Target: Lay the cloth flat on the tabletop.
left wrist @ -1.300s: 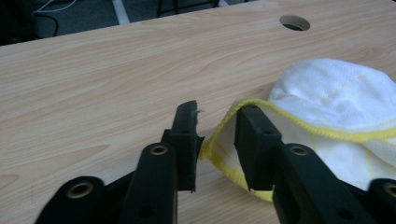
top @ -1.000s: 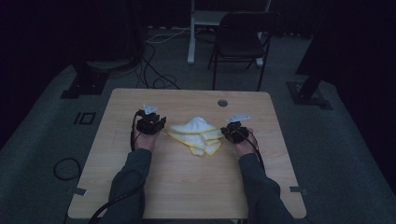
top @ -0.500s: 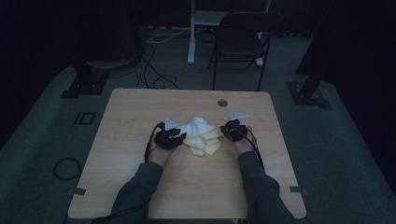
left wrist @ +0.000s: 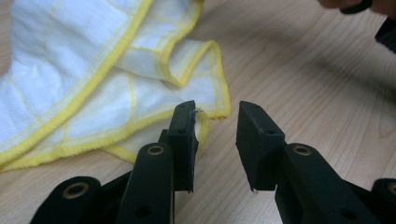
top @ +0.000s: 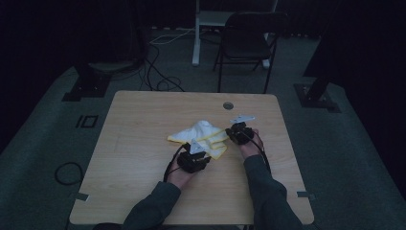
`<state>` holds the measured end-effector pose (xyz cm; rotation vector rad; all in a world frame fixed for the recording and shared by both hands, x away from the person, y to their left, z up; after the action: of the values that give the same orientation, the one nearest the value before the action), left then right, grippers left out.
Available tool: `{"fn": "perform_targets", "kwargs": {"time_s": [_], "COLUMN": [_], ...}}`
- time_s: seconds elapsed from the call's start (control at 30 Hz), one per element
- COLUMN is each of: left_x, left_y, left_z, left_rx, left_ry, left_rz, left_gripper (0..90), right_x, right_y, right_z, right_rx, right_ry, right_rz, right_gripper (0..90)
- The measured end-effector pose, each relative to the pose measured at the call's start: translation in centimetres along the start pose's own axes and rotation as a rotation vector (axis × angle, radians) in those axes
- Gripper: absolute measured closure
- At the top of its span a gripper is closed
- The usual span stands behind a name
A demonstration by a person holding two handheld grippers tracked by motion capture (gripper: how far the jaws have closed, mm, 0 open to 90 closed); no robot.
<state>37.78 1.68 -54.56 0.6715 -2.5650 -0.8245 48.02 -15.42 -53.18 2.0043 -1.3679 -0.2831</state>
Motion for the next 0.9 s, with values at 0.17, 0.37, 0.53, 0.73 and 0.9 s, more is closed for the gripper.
{"fn": "perform_targets", "kwargs": {"time_s": [0.17, 0.37, 0.53, 0.73, 0.9], "left_x": [-0.3, -1.0, -1.4, -1.8, -2.1], "left_y": [-1.1, -2.1, -2.4, -0.7, 0.9], "left_z": [0.8, 1.4, 1.3, 0.6, 0.1], "left_rx": [-0.043, -0.064, -0.092, -0.055, -0.014], "left_ry": [-0.011, -0.008, -0.009, 0.009, 0.008], "left_rz": [-0.026, -0.076, -0.094, -0.096, -0.100], "left_gripper": [66.9, 63.2, 79.8, 90.0, 90.0], "right_x": [0.0, 0.0, 0.1, 0.5, 0.7], "right_y": [-0.1, 0.0, 0.0, 0.1, 0.2], "right_z": [0.0, -0.1, -0.1, -0.2, -0.2], "right_rx": [0.002, 0.007, 0.013, 0.015, 0.016], "right_ry": [0.000, -0.004, -0.009, -0.015, -0.018], "right_rz": [-0.002, -0.003, -0.005, 0.003, 0.008], "right_gripper": [90.0, 90.0, 90.0, 90.0, 90.0]}}
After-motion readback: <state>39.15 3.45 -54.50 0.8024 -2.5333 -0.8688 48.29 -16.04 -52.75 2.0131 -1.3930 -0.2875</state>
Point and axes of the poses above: each handheld gripper's, and its own axes: y roughly backward along the jaws, z roughly out of its underside, x roughly to its right, the point moved 5 cm from there along -y, roughly forward along the jaws, and after that the axes turned 13 degrees about z, right-handed, at the moved point
